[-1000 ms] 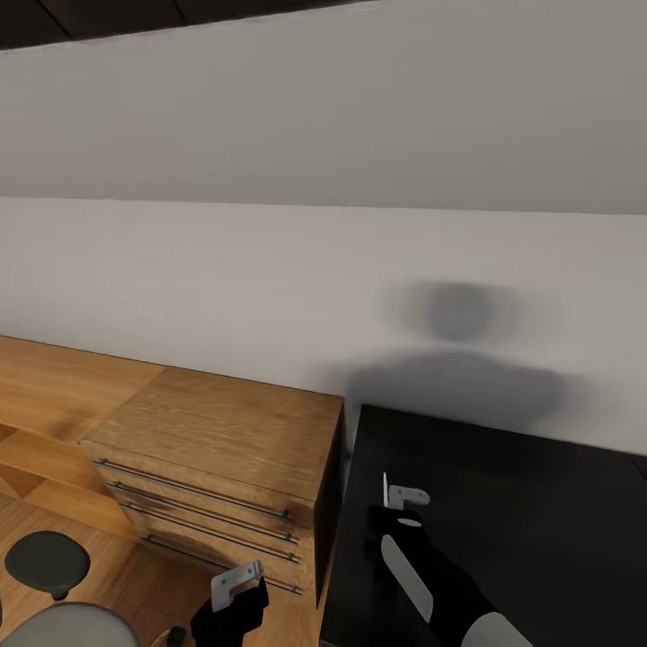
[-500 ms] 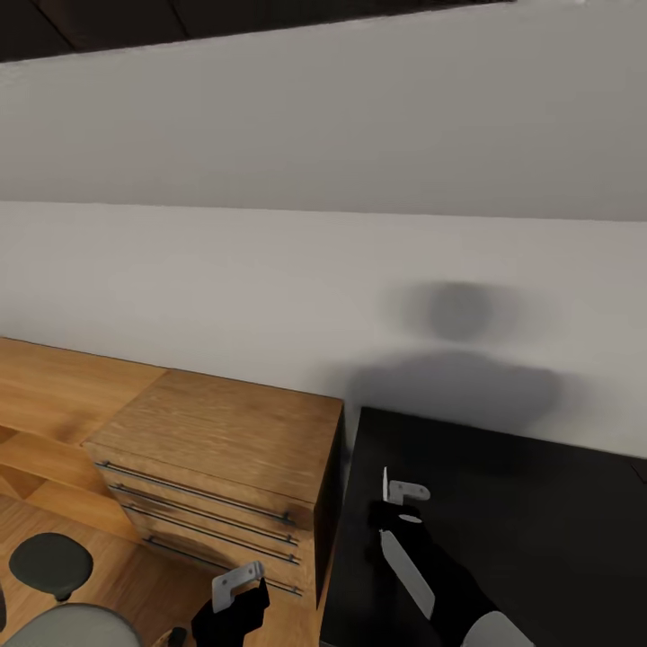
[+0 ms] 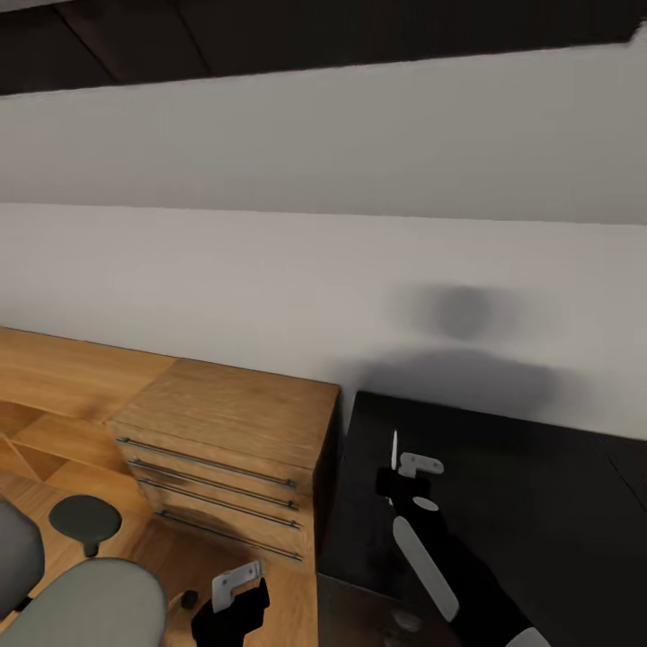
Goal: In the bedroom, organize the workspace by keeping the computer under the desk, ensuring the monitor is on the desk, placing the keyboard on the desk next to the monitor, placing the mouse on the desk next to the keyboard, moving the folder from the swivel chair onto the desk next to the mouse, stacking the notebook on top of the folder with the pen on top of the notebook, and positioning the swivel chair next to the desk.
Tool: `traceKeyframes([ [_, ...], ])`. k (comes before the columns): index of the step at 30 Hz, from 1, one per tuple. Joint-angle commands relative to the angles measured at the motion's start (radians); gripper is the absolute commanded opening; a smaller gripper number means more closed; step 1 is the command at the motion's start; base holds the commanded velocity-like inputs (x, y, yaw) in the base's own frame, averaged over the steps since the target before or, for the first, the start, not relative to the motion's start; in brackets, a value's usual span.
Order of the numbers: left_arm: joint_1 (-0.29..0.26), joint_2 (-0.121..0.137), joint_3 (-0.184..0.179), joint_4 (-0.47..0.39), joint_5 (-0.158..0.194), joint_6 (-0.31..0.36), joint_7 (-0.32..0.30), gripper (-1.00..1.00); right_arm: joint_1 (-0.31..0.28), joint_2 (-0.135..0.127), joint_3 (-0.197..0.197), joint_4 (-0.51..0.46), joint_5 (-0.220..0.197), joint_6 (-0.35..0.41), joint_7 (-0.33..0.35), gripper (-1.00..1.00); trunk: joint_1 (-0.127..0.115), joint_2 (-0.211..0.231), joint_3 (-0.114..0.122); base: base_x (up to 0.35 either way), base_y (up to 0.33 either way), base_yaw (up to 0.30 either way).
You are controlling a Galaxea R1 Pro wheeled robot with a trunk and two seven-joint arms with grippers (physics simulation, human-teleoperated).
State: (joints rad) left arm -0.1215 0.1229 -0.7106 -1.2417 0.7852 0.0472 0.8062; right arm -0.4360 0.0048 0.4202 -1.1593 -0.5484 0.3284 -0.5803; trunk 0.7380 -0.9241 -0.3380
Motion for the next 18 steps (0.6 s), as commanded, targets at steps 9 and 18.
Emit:
traceKeyframes([
  [9,-0.001,0.001,0.001,-0.002,0.002,0.005,0.004,1.0,0.031,-0.017,0.001,-0.109,-0.016,0.032,-0.031,-1.0,-0.035,0.062,0.026,-0.335,-0.077,0.0],
  [18,-0.001,0.001,0.001,-0.001,0.002,0.006,0.004,1.0,0.059,-0.109,-0.006,-0.21,-0.121,0.032,-0.035,-1.0,-0.07,0.125,0.054,-0.335,-0.121,0.0],
])
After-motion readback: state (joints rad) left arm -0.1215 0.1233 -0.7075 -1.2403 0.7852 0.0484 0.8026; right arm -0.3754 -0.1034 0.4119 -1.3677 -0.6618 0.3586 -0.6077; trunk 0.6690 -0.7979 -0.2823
